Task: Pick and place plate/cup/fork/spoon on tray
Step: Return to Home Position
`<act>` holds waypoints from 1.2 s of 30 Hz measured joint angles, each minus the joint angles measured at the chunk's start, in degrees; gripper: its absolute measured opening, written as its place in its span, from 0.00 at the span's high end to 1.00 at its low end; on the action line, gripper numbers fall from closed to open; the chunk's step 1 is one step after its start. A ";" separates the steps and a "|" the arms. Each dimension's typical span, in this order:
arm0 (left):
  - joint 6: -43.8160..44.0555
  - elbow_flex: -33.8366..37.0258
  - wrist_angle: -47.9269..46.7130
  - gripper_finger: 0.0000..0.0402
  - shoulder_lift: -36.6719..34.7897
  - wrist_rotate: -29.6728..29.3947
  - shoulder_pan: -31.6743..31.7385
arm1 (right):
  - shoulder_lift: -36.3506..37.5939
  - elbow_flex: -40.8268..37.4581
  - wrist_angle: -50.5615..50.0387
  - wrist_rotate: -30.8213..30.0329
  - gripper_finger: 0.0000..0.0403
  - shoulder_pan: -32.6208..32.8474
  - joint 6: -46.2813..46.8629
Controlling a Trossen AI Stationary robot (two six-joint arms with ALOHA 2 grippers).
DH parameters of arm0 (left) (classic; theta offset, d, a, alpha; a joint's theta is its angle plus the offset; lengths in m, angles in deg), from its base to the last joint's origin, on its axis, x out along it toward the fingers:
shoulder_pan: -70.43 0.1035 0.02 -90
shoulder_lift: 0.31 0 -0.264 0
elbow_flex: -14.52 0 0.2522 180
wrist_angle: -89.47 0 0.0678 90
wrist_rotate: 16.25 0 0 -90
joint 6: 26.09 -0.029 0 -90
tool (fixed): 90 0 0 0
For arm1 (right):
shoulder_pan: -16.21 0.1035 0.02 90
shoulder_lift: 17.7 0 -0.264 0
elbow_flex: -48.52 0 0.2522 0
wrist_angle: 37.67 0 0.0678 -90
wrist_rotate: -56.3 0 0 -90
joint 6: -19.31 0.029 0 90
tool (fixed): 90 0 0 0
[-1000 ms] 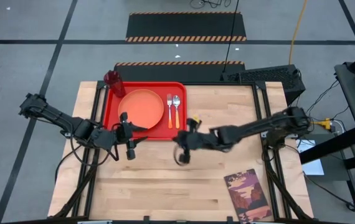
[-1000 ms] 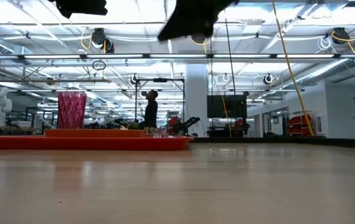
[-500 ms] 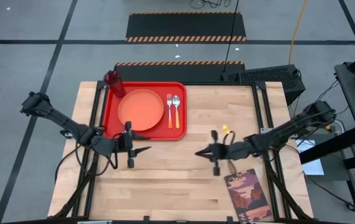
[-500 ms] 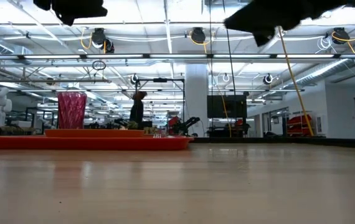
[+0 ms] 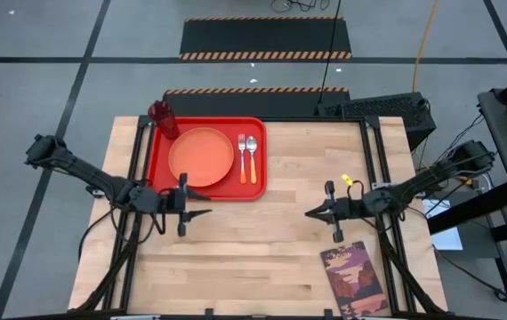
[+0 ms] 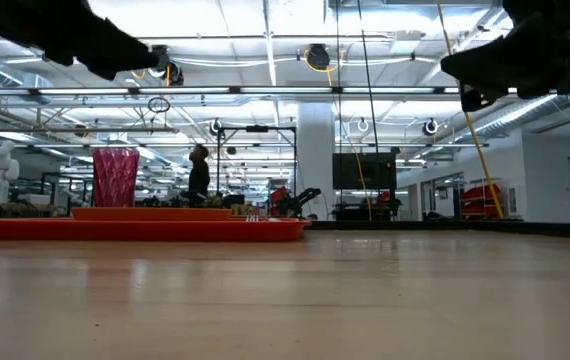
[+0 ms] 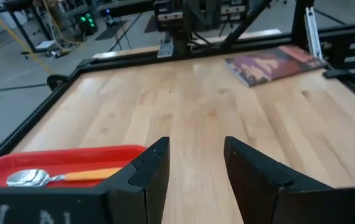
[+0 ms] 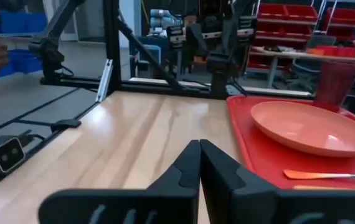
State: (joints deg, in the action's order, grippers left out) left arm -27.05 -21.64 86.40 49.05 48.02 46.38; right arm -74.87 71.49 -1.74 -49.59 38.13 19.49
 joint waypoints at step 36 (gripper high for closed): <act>-7.49 5.48 0.69 0.61 -15.16 19.95 27.26 | 19.95 -8.26 -0.24 28.00 1.00 -35.03 -0.14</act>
State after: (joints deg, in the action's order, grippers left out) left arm -34.55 -16.16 87.09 33.89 67.97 73.64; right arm -54.92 63.23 -1.98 -21.59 3.10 19.35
